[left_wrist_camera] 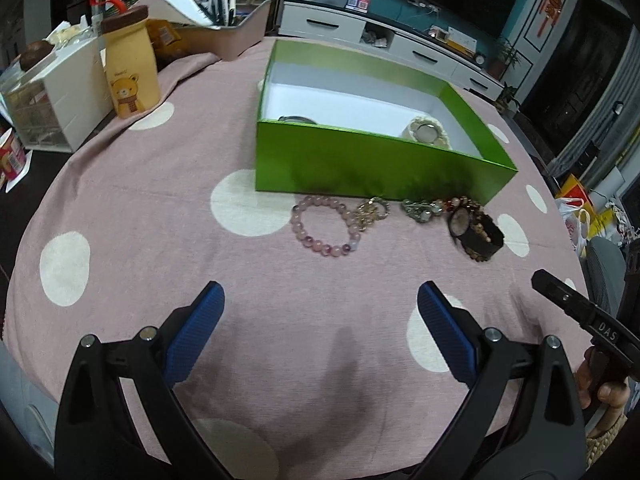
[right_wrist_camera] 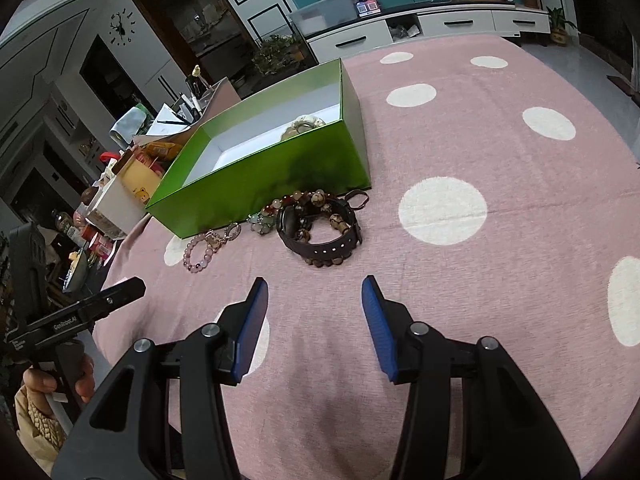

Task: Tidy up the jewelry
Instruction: 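Withdraw both tools from the box back toward the remaining jewelry, then grasp the gold charm with the left tool while the right tool grasps the dark beaded bracelet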

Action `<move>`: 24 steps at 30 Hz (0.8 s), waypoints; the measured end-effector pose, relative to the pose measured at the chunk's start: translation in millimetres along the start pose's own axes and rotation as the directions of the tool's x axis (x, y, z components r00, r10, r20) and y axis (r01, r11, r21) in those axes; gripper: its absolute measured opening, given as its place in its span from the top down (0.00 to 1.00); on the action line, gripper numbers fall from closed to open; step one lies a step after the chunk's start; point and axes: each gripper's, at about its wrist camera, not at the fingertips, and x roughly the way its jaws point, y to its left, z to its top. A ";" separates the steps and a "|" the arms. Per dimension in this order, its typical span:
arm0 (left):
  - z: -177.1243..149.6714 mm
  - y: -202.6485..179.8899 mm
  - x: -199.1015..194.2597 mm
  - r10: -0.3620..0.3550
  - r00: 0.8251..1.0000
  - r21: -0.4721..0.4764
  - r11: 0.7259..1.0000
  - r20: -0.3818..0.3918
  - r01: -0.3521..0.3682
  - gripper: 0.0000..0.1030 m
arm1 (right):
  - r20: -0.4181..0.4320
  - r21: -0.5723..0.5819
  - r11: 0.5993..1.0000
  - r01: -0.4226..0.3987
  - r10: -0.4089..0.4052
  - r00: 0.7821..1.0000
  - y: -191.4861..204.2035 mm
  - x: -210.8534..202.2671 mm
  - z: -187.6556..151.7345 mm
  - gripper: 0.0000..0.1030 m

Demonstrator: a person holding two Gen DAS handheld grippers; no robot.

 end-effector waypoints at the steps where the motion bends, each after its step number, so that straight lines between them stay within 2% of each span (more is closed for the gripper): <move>1: -0.1 1.0 1.6 0.002 1.000 -0.004 1.000 -0.003 -0.002 0.05 | 0.000 0.001 1.000 0.001 -0.001 1.000 -0.3 0.4 0.0 0.52; 9: 1.4 -3.8 7.2 -0.011 1.000 0.019 1.000 -0.003 0.011 0.05 | 0.002 0.018 1.000 0.003 -0.003 1.000 -5.8 2.9 2.4 0.52; 24: 8.4 -17.7 24.4 -0.028 1.000 0.078 0.997 -0.002 0.028 0.05 | -0.007 0.053 0.999 0.012 -0.011 1.000 -16.3 15.3 10.4 0.61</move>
